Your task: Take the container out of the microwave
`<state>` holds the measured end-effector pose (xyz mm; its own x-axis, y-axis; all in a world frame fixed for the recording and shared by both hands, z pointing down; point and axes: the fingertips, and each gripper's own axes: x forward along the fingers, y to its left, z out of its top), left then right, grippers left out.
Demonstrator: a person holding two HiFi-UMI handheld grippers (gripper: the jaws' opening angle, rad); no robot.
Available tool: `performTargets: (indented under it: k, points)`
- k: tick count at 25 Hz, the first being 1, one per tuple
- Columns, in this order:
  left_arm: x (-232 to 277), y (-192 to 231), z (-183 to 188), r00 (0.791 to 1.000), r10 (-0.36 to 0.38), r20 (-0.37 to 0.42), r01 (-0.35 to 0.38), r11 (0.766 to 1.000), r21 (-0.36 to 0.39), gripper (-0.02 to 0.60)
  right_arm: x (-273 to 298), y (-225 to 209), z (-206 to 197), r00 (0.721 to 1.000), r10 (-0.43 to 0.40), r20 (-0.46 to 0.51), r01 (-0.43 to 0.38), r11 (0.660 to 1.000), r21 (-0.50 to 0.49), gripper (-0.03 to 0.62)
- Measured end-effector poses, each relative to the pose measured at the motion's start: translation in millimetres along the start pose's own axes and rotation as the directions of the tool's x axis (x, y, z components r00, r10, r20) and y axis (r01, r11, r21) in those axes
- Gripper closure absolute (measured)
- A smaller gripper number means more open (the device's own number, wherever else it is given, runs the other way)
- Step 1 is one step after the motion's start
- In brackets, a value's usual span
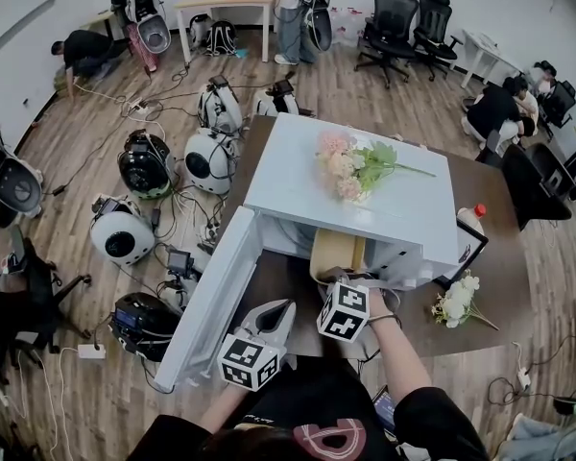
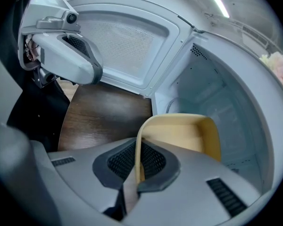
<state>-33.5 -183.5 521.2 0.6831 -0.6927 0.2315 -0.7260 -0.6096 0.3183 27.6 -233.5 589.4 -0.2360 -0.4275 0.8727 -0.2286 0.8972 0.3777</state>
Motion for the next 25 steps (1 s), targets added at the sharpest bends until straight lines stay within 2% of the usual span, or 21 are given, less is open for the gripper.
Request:
performTargets:
  k: [25]
  points:
    - [-16.0, -4.7, -13.2, 1.0, 0.004, -0.018, -0.004, 1.0, -0.02, 0.572, -16.6, 28.2, -4.7, 1.0, 0.006, -0.015, -0.006, 1.0, 0.012, 0.579]
